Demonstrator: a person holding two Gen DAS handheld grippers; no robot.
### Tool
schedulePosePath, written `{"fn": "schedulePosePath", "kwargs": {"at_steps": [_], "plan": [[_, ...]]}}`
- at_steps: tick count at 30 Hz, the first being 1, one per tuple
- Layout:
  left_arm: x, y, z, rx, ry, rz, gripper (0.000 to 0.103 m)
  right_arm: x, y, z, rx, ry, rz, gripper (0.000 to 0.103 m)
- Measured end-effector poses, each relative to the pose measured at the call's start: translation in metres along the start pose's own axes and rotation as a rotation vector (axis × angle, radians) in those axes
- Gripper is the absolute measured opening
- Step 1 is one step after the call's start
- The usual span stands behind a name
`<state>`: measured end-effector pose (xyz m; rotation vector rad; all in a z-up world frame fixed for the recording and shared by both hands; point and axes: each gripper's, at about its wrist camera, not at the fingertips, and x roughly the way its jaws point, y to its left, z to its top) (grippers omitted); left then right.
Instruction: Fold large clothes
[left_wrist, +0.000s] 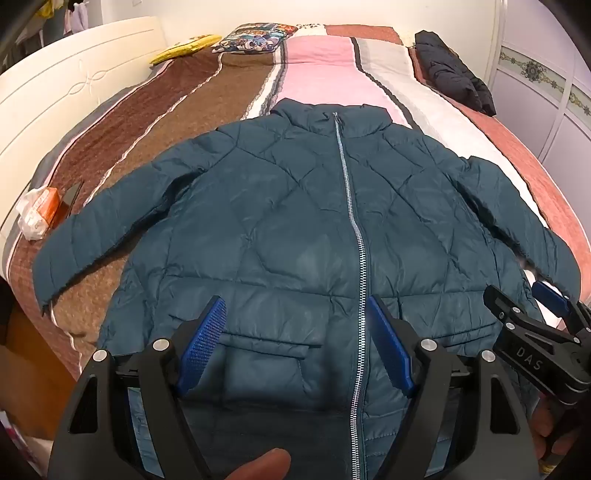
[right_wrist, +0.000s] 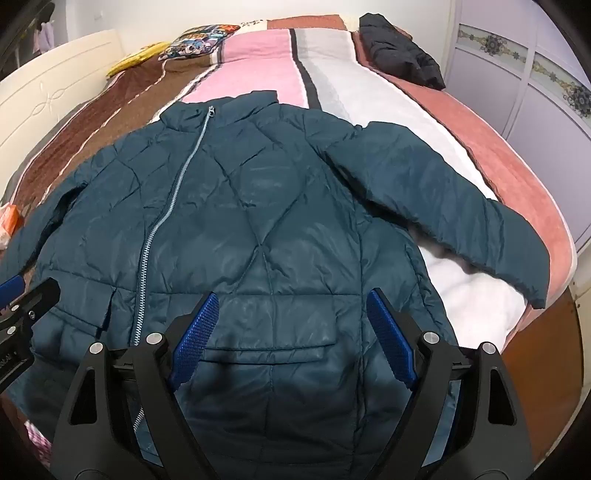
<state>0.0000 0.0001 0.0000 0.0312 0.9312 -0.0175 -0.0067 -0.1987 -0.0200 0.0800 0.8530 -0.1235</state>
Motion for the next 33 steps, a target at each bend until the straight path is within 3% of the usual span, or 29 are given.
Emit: {"fn": "schedulePosePath", "kwargs": {"at_steps": [33], "plan": [[0.0027,0.0007,-0.0013,-0.002,0.012,-0.004,0.076,0.0022,0.0010,-0.0004,-0.001,0.012,0.000,0.082]]}}
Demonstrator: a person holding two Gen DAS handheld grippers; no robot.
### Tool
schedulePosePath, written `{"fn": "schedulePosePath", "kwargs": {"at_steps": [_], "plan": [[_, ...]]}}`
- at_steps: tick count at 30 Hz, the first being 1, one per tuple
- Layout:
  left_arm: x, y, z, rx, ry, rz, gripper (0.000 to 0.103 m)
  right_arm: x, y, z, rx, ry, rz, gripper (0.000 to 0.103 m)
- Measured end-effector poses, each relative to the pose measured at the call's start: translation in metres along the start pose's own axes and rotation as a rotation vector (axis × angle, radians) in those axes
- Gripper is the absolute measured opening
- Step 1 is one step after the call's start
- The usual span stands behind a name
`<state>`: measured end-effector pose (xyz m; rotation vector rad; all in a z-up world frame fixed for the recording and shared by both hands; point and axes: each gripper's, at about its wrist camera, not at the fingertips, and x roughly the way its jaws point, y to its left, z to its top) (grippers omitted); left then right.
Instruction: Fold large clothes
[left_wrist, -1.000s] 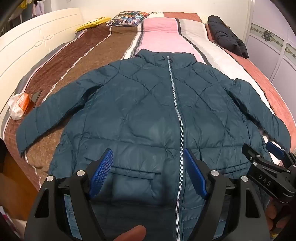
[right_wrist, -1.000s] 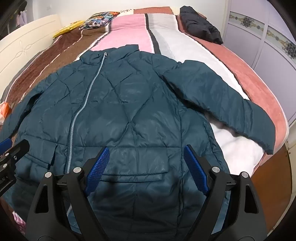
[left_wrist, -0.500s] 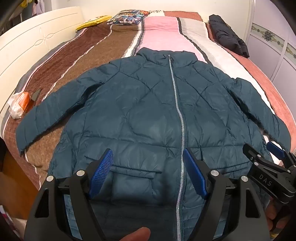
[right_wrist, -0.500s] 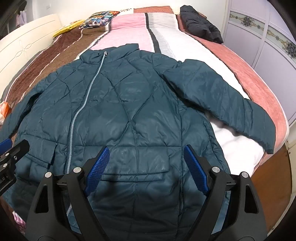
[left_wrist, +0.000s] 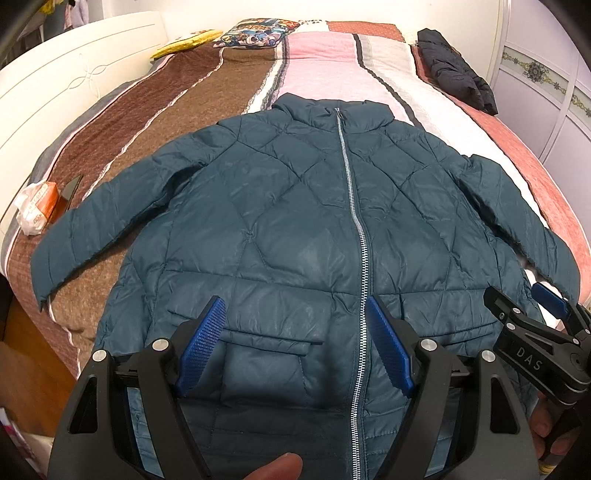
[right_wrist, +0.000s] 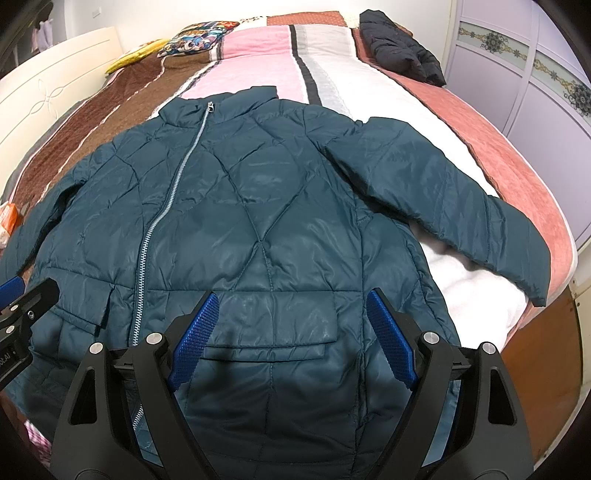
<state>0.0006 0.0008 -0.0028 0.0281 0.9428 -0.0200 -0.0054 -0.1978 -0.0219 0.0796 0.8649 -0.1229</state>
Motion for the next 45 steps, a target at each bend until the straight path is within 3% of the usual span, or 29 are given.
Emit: {"fn": "schedulePosePath", "kwargs": {"at_steps": [45], "plan": [[0.0012,0.0003,-0.0010,-0.004,0.007,-0.006,0.076,0.0026,-0.0014,-0.0016,0.000,0.007,0.000,0.082]]}}
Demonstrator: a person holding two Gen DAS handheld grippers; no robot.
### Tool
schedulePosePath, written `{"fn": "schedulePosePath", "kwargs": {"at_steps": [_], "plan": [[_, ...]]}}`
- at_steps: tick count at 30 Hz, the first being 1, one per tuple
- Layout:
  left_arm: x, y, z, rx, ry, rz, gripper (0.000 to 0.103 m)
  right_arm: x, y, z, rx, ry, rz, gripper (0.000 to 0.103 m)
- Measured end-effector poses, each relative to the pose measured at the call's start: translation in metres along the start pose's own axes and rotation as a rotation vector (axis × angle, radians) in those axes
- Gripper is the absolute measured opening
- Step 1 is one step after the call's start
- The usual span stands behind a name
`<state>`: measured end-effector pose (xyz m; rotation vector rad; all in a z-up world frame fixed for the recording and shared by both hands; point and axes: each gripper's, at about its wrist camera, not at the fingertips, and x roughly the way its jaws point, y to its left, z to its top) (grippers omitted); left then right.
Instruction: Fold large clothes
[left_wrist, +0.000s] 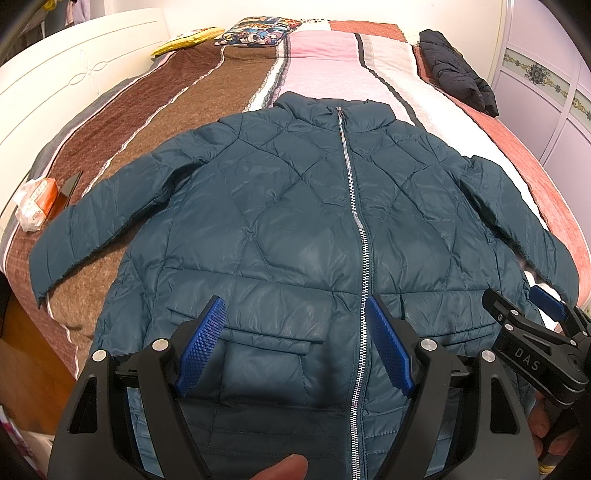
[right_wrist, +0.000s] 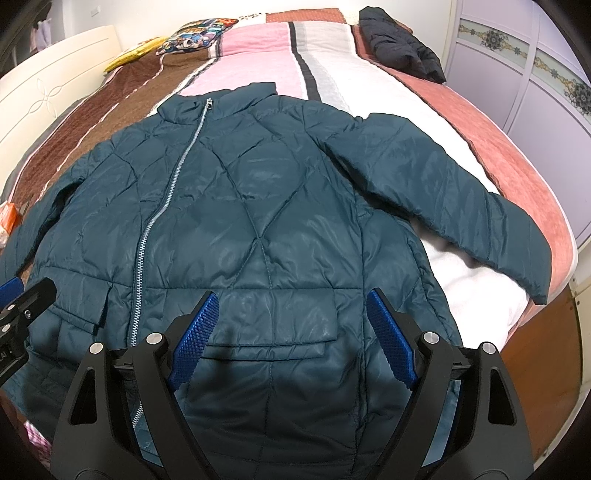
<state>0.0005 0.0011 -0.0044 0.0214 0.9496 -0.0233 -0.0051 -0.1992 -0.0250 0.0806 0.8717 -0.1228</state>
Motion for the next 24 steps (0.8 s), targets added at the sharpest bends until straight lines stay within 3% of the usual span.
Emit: {"fn": "schedulePosePath", "kwargs": {"at_steps": [13,24], "plan": [[0.000,-0.001,-0.001,0.003,-0.004,-0.007,0.076,0.002,-0.004,0.001,0.014,-0.008,-0.006,0.082],[0.008,-0.014,0.010,0.055,0.004,-0.030,0.076,-0.001,-0.071,0.016,0.209,-0.004,-0.031,0.082]]}}
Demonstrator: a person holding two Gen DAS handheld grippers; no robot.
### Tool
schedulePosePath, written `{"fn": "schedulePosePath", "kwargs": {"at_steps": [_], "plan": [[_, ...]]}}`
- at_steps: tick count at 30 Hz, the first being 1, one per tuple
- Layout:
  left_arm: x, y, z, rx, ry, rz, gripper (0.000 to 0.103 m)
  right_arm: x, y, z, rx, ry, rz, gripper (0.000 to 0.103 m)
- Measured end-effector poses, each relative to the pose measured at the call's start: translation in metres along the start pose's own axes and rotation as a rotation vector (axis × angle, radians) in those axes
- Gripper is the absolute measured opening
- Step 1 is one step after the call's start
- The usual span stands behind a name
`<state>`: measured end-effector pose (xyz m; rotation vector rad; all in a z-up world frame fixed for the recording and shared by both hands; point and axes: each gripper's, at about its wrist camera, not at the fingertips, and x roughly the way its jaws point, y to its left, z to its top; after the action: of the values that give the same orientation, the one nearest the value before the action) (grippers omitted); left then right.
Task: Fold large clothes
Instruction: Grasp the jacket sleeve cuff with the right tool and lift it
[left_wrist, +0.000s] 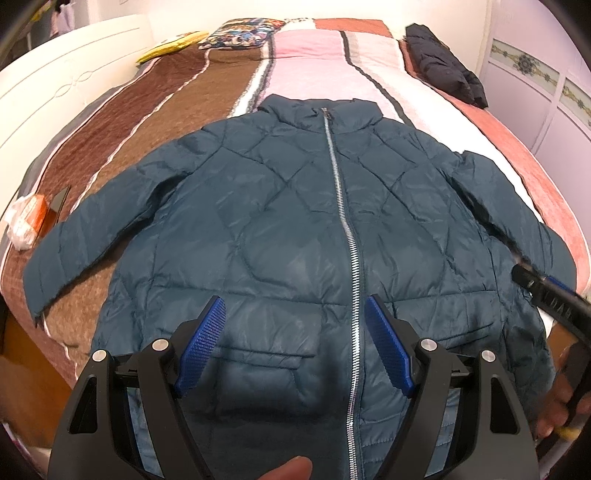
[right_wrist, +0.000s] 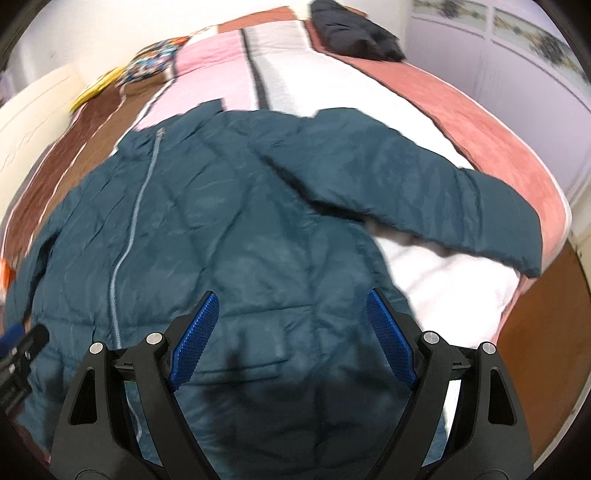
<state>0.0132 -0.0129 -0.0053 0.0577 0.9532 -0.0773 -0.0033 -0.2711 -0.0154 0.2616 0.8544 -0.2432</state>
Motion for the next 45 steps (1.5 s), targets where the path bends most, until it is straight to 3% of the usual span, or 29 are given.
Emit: {"fn": "schedulePosePath", "kwargs": {"at_steps": [11,15,19,31,36,45], "plan": [[0.008,-0.022,0.024,0.055,0.004,-0.031,0.076,0.004,-0.099,0.026,0.212,-0.029,-0.075,0.082],[0.015,-0.027,0.028,0.062,0.012,-0.028,0.076,0.010,-0.138,0.030,0.325,-0.001,-0.030,0.082],[0.020,-0.031,0.028,0.066,0.029,-0.028,0.076,0.020,-0.169,0.030,0.444,0.034,0.065,0.068],[0.033,-0.038,0.025,0.080,0.070,-0.016,0.076,0.059,-0.206,0.029,0.662,0.114,0.249,0.048],[0.036,-0.034,0.027,0.064,0.080,-0.007,0.076,0.074,-0.218,0.028,0.757,0.139,0.248,0.044],[0.040,-0.032,0.028,0.052,0.086,-0.005,0.076,0.062,-0.234,0.025,0.893,0.023,0.226,0.043]]}}
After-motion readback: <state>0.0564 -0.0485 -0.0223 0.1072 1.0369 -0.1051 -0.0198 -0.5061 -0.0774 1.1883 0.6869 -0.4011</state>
